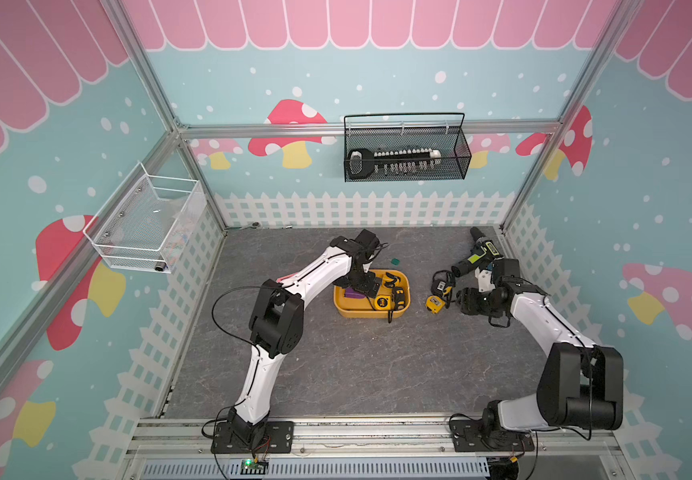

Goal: Take the tape measure out of the storage box
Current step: Place the tape measure at the center of the board.

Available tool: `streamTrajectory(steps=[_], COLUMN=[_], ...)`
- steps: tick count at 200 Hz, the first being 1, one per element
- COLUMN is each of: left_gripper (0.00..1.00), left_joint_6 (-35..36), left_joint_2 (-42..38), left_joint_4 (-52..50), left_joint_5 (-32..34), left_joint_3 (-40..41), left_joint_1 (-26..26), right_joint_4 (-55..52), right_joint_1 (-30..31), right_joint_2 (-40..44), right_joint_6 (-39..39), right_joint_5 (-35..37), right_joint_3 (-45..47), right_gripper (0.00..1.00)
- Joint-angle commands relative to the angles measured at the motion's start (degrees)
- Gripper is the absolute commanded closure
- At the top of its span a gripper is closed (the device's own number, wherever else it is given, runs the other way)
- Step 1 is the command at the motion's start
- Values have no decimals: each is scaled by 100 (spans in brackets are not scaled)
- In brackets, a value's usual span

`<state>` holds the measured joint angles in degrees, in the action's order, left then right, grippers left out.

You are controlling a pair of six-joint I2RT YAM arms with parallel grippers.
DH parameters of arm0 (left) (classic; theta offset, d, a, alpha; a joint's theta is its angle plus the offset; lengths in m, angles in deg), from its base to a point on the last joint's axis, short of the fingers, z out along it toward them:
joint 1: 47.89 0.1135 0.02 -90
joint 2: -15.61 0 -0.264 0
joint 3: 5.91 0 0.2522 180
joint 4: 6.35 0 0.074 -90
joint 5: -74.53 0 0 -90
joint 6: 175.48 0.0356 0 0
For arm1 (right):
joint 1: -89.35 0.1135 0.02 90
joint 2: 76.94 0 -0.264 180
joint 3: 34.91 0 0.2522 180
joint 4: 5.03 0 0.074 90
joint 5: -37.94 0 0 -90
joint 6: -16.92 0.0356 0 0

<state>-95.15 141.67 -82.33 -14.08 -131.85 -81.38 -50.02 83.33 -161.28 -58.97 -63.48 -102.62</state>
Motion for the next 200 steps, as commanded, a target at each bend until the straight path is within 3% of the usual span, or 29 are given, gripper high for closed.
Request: streamTrajectory(steps=[1, 59, 77, 90, 114, 161, 200], left_gripper=[1, 1, 1, 1, 1, 1, 10], left_joint_6=[25, -79, -105, -131, -145, -114, -99], left_joint_2=[238, 849, 1008, 1084, 1231, 1468, 1575], left_joint_4=[-99, -207, -256, -263, -265, -266, -268], left_joint_5=[486, 508, 545, 587, 647, 620, 473], left_joint_3=[-312, -818, -965, -1025, -1161, -1246, -1235], left_joint_1=[21, 23, 25, 21, 24, 35, 40], right_joint_4=[-164, -21, -13, -11, 58, 88, 244], right_joint_1=[-9, -13, -13, 2, -4, 4, 74], right_joint_2=[-368, -1043, -1174, -1171, -853, -206, 83], right_joint_6=[-66, -40, -57, -73, -132, -264, -348], right_joint_5=[-133, -123, -136, -115, -49, -120, -362], right_joint_3=[-70, -193, -199, -185, -125, -190, -138], right_gripper=[52, 48, 44, 35, 23, 10, 6])
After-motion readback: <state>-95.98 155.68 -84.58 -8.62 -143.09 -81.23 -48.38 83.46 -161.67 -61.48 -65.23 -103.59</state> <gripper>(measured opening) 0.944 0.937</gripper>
